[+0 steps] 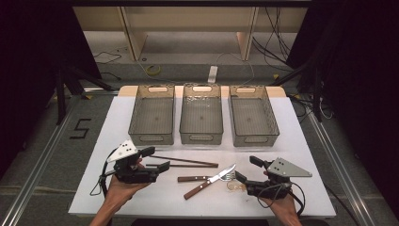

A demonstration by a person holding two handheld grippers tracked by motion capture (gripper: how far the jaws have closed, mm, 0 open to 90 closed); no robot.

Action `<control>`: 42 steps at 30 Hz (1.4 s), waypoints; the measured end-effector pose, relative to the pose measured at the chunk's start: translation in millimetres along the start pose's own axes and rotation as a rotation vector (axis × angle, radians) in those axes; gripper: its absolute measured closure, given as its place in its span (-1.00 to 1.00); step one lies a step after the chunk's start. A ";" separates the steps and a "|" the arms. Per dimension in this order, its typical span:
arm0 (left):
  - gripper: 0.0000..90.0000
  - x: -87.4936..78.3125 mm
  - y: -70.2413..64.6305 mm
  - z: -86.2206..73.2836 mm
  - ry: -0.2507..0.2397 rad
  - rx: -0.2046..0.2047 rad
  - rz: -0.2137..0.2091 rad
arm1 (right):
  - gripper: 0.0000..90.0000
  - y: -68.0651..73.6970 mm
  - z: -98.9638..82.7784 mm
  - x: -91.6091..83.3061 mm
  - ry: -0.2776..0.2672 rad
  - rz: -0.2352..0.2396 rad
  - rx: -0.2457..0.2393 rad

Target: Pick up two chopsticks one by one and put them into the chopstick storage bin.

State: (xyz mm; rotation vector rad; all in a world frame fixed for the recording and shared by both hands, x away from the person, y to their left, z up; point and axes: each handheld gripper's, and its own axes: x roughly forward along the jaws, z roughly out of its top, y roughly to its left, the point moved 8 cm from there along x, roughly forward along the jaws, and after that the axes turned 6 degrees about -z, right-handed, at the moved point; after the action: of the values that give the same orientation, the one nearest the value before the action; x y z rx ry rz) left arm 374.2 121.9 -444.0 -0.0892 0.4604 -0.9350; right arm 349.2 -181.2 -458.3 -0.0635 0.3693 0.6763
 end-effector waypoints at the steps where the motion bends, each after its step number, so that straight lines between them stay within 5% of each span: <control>1: -0.65 0.2 0.0 -0.3 0.005 0.003 0.000 | -0.48 0.0 0.0 0.0 0.000 0.000 0.000; 16: -0.65 4.2 4.4 0.0 0.049 -0.006 0.002 | -0.47 0.6 1.0 -0.5 -0.002 0.005 -0.005; 22: -0.65 14.6 13.9 -0.1 0.129 -0.022 0.013 | -0.47 2.6 0.9 0.4 0.000 0.026 -0.001; 36: -0.61 34.0 26.9 9.8 0.273 0.031 0.026 | -0.47 3.5 1.3 -0.7 -0.001 0.038 -0.002; 42: -0.55 45.6 32.8 3.8 0.388 0.078 0.043 | -0.47 6.0 1.1 -0.6 0.004 0.045 -0.013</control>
State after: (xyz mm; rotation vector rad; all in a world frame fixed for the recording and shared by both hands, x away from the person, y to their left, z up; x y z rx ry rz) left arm 423.5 104.9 -465.1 0.1758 0.7800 -0.9288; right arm 345.4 -176.7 -456.6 -0.0689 0.3713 0.7233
